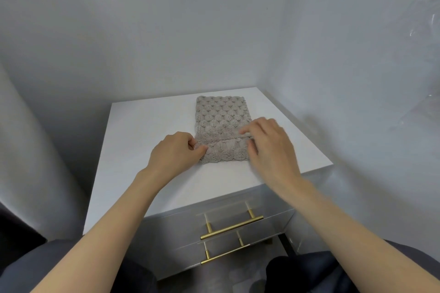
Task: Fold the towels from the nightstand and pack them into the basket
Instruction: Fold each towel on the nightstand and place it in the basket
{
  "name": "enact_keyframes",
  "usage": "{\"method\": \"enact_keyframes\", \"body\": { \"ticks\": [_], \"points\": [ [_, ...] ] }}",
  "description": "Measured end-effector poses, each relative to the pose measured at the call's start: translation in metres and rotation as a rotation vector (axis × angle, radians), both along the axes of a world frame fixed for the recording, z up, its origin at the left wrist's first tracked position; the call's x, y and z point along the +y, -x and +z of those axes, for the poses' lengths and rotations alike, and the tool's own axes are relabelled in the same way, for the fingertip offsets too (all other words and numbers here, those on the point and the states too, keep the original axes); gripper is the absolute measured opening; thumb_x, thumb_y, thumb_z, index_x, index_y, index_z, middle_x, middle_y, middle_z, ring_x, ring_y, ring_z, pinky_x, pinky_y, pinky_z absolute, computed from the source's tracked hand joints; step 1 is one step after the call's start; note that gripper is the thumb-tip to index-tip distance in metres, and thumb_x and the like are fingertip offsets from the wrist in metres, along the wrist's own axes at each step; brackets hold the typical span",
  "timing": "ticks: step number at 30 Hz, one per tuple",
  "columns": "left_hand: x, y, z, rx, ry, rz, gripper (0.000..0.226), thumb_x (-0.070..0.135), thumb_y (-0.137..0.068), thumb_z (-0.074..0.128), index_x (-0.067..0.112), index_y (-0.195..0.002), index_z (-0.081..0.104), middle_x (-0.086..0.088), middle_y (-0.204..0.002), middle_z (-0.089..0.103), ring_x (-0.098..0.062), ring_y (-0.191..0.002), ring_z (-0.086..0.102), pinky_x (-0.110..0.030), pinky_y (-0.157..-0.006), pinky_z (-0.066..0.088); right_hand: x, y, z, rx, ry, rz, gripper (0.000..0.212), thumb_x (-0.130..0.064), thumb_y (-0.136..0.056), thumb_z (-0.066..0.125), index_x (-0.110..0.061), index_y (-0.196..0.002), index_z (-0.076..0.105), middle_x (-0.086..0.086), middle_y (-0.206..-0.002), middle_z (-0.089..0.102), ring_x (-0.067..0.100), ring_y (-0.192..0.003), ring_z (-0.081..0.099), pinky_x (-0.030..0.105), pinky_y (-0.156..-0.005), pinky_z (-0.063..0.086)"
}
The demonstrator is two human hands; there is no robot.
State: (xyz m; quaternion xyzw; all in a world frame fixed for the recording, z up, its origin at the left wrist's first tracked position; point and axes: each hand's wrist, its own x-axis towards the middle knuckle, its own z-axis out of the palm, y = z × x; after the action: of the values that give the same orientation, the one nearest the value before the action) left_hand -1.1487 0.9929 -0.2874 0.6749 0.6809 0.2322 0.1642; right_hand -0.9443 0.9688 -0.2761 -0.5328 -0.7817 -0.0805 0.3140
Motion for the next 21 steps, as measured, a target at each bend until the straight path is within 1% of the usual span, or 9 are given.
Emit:
{"method": "enact_keyframes", "body": {
  "ticks": [2,4,5,7,9,13,18,20,21],
  "points": [
    [0.001,0.001,0.0,-0.021,0.019,-0.002,0.031,0.047,-0.084,0.061,0.019,-0.072,0.057,0.009,-0.066,0.056,-0.016,-0.07,0.055,-0.026,-0.056,0.034,-0.01,0.014,-0.005,-0.024,0.069,0.095,0.035,0.002,-0.089,0.056,-0.011,-0.12,0.063,0.002,-0.12,0.063,0.019,-0.112,0.056,0.032,-0.096,0.044],
    [0.001,0.001,0.001,-0.029,0.024,0.001,0.032,0.046,-0.083,0.062,0.018,-0.069,0.056,0.009,-0.063,0.055,-0.017,-0.067,0.054,-0.026,-0.055,0.034,-0.017,0.026,-0.015,-0.125,0.123,0.182,0.042,0.001,-0.091,0.054,-0.007,-0.133,0.055,0.007,-0.134,0.057,0.022,-0.126,0.051,0.034,-0.109,0.038],
    [0.001,0.001,0.001,-0.034,0.024,0.002,0.033,0.045,-0.083,0.061,0.017,-0.068,0.056,0.008,-0.062,0.055,-0.017,-0.066,0.054,-0.026,-0.055,0.034,-0.019,0.031,-0.019,-0.197,0.142,0.219,0.045,-0.001,-0.093,0.052,-0.005,-0.137,0.05,0.009,-0.14,0.052,0.022,-0.132,0.046,0.035,-0.114,0.032],
    [0.001,0.0,0.001,-0.045,0.023,-0.001,0.034,0.045,-0.083,0.061,0.014,-0.068,0.058,0.007,-0.063,0.057,-0.018,-0.067,0.055,-0.026,-0.057,0.037,-0.019,0.033,-0.023,-0.286,0.205,0.243,0.047,-0.008,-0.1,0.04,-0.006,-0.147,0.033,0.008,-0.153,0.034,0.019,-0.144,0.027,0.031,-0.12,0.014],
    [0.001,0.0,0.002,-0.04,0.022,0.004,0.033,0.046,-0.083,0.062,0.017,-0.07,0.059,0.008,-0.065,0.059,-0.018,-0.07,0.057,-0.026,-0.059,0.037,-0.016,0.028,-0.025,-0.32,0.271,0.245,0.049,-0.016,-0.104,0.028,-0.011,-0.152,0.017,0.003,-0.16,0.016,0.012,-0.148,0.01,0.024,-0.12,0.0],
    [0.0,0.001,0.002,-0.023,0.013,0.016,0.031,0.048,-0.084,0.062,0.019,-0.074,0.061,0.008,-0.072,0.062,-0.018,-0.076,0.06,-0.026,-0.06,0.037,-0.014,0.012,-0.025,-0.358,0.31,0.192,0.05,-0.022,-0.105,0.022,-0.014,-0.153,0.009,0.0,-0.161,0.007,0.01,-0.148,0.004,0.02,-0.116,-0.007],
    [-0.004,0.0,0.003,-0.003,-0.029,0.028,0.024,0.045,-0.084,0.063,0.023,-0.081,0.056,0.011,-0.079,0.06,-0.015,-0.079,0.058,-0.027,-0.062,0.038,-0.011,-0.013,-0.02,-0.419,0.314,0.084,0.051,-0.029,-0.106,0.017,-0.015,-0.154,0.006,-0.001,-0.161,0.007,0.008,-0.147,0.005,0.02,-0.118,-0.003],
    [-0.01,0.0,0.006,0.005,-0.155,-0.02,0.017,0.037,-0.084,0.065,0.025,-0.087,0.054,0.012,-0.084,0.057,-0.011,-0.077,0.053,-0.026,-0.059,0.035,-0.009,-0.017,-0.019,-0.423,0.306,0.087,0.05,-0.027,-0.106,0.019,-0.016,-0.154,0.006,-0.002,-0.161,0.008,0.007,-0.147,0.006,0.018,-0.116,-0.001],
    [-0.012,0.0,0.008,0.024,-0.241,-0.09,0.013,0.032,-0.085,0.065,0.025,-0.091,0.055,0.011,-0.09,0.055,-0.011,-0.08,0.051,-0.027,-0.06,0.036,-0.008,-0.019,-0.019,-0.421,0.307,0.095,0.05,-0.024,-0.107,0.02,-0.017,-0.154,0.006,-0.003,-0.161,0.007,0.007,-0.147,0.007,0.017,-0.115,0.0]
  ]
}}
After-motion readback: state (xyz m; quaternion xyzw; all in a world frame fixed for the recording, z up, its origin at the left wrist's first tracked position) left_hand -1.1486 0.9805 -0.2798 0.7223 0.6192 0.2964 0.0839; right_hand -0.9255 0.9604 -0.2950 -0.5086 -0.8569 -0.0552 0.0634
